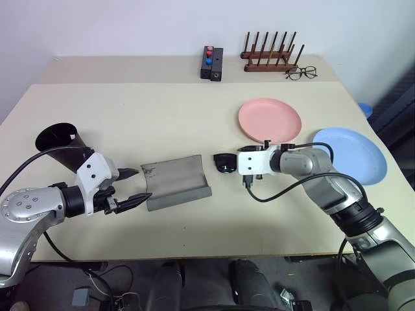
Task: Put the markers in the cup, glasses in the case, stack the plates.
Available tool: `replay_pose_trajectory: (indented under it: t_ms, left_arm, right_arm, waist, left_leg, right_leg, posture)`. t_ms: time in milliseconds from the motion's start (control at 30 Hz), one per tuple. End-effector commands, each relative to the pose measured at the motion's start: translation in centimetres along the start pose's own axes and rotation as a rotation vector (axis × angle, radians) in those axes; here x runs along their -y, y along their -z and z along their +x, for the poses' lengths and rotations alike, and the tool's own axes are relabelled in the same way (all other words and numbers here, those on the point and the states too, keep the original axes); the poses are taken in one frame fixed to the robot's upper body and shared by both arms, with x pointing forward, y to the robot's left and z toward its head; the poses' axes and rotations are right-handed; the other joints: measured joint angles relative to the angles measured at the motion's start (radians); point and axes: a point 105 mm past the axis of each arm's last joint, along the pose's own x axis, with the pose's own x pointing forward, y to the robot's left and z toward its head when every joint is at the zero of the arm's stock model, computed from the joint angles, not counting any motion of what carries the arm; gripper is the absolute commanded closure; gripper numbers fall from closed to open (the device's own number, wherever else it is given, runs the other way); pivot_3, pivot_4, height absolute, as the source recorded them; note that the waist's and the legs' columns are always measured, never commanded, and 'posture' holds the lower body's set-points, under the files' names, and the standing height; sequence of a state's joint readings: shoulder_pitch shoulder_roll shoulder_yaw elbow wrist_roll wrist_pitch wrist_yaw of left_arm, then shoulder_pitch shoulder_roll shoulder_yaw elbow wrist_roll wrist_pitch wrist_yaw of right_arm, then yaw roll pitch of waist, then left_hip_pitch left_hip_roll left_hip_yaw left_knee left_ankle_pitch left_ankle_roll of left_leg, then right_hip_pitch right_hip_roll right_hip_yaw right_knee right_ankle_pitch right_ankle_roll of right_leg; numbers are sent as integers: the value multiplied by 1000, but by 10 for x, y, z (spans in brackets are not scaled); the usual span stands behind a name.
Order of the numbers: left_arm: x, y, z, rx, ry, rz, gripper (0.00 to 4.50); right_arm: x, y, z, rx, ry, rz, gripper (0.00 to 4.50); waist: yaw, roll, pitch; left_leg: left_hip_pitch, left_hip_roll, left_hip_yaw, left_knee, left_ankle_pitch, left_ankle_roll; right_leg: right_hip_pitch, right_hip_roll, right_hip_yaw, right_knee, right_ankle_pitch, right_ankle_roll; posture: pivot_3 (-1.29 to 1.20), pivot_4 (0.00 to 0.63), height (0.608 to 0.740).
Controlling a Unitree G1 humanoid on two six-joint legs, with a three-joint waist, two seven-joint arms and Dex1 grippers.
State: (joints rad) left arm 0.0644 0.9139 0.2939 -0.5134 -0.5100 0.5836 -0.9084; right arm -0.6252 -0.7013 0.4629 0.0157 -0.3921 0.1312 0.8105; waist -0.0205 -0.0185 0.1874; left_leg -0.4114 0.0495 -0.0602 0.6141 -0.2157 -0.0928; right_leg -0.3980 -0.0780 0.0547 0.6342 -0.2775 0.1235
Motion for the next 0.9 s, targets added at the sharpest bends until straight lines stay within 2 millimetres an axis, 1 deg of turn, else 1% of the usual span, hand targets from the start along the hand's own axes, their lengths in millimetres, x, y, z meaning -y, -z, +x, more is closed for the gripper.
replay_pose_trajectory:
  t_ms: [33, 67, 333, 567, 600, 700, 733, 800, 900]
  left_arm:
    - [-1, -8, -2, 4, -8, 43, 930]
    - [-1, -8, -2, 4, -8, 43, 930]
    - [-1, -8, -2, 6, -7, 44, 930]
    - [-1, -9, -2, 6, -8, 46, 930]
    - [-1, -9, -2, 6, -8, 46, 930]
    - [-1, -9, -2, 5, -7, 46, 930]
    - [-1, -9, -2, 5, -6, 46, 930]
    - [-2, -10, -1, 5, -4, 46, 930]
    - [-2, -10, -1, 6, -3, 48, 930]
  right_arm:
    - [7, 1, -3, -4, 40, -8, 4105]
    - [8, 1, -3, -6, 41, -7, 4465]
    - [7, 2, -4, -14, 40, -9, 4465]
    - [18, -2, -7, -1, 69, -20, 4465]
    - [22, -2, -8, 2, 80, -32, 4217]
    - [31, -3, -8, 20, 114, -82, 3255]
    - [33, -3, -8, 26, 122, -95, 2653]
    - [37, -2, -7, 36, 137, -143, 1731]
    - [43, -2, -5, 72, 159, -256, 1731]
  waist:
    - [0, 0, 0]
    - [0, 0, 0]
    - [0, 0, 0]
    - [0, 0, 0]
    - [0, 0, 0]
    - [-1, 0, 0]
    - [-1, 0, 0]
    - [-1, 0, 0]
    - [-1, 0, 0]
  left_leg:
    - [0, 0, 0, 0, 0, 0]
    - [0, 0, 0, 0, 0, 0]
    - [0, 0, 0, 0, 0, 0]
    - [0, 0, 0, 0, 0, 0]
    - [0, 0, 0, 0, 0, 0]
    - [0, 0, 0, 0, 0, 0]
    - [1, 0, 0, 0, 0, 0]
    - [1, 0, 0, 0, 0, 0]
    - [1, 0, 0, 0, 0, 0]
  right_leg:
    - [0, 0, 0, 0, 0, 0]
    - [0, 0, 0, 0, 0, 0]
    - [0, 0, 0, 0, 0, 0]
    - [0, 0, 0, 0, 0, 0]
    - [0, 0, 0, 0, 0, 0]
    - [0, 0, 0, 0, 0, 0]
    - [0, 0, 0, 0, 0, 0]
    - [0, 0, 0, 0, 0, 0]
    - [0, 0, 0, 0, 0, 0]
  posture:
    - [0, 150, 740]
    - [0, 150, 740]
    - [0, 150, 740]
    - [0, 150, 740]
    - [0, 150, 740]
    - [0, 150, 740]
    - [0, 150, 740]
    - [0, 150, 740]
    - [0, 150, 740]
